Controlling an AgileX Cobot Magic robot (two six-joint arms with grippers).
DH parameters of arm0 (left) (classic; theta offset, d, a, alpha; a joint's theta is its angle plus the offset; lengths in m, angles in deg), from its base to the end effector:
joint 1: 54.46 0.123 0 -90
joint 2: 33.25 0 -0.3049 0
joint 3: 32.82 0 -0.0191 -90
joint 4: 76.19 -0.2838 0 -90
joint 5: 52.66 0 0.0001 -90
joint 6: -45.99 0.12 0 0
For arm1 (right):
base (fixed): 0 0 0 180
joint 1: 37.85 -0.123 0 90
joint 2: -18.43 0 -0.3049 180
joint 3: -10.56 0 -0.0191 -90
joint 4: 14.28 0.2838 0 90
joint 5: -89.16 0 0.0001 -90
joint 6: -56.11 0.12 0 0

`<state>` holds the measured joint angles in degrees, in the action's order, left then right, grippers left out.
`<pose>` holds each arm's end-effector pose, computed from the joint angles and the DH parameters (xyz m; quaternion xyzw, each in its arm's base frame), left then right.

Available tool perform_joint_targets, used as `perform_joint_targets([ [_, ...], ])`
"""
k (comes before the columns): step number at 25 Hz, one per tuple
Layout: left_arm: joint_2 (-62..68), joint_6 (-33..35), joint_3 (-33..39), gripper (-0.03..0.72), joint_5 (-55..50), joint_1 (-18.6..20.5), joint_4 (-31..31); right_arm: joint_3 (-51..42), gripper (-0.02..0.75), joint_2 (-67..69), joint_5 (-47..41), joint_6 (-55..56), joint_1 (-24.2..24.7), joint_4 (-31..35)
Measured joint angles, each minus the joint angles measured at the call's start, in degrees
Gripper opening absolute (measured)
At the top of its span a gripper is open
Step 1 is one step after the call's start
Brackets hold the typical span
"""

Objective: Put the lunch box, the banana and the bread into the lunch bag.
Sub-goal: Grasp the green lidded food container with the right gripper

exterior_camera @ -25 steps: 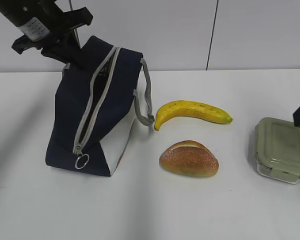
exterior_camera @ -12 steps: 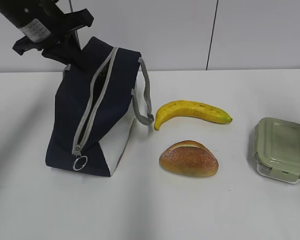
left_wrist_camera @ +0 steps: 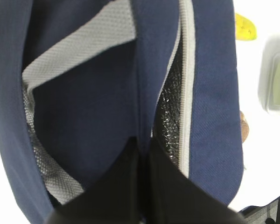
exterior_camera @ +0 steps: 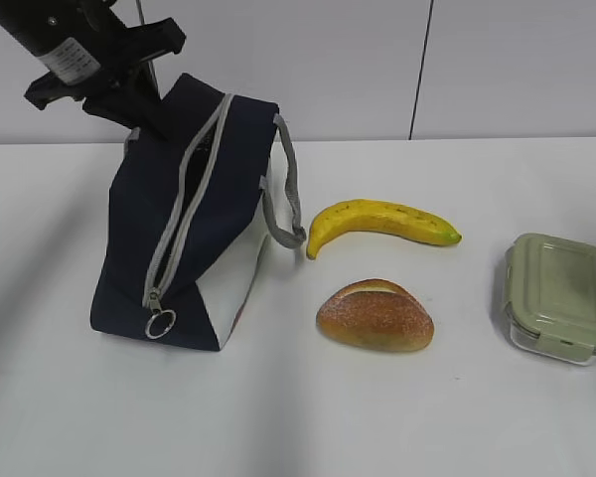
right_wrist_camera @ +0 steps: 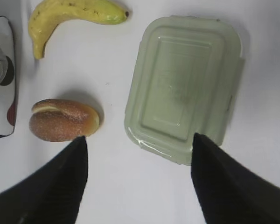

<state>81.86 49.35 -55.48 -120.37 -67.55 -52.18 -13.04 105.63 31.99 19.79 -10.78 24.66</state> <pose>0.4327 -0.1470 0.3027 0.0937 0.9600 -0.2167 0.1507 0.2871 -0.0755 0.2482 0.0743 0.9467 0.2012 0.2404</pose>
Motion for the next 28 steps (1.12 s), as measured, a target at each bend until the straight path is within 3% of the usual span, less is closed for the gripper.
perform_joint_targets([
  [6,0.0,0.0,0.0,0.001,0.0,0.0,0.0,0.0,0.511,3.4,-2.1,-2.6,0.2,1.2],
  [28,0.0,0.2,0.0,0.001,-0.1,0.0,-0.1,0.3,0.511,11.8,0.4,-1.3,0.5,-6.4],
])
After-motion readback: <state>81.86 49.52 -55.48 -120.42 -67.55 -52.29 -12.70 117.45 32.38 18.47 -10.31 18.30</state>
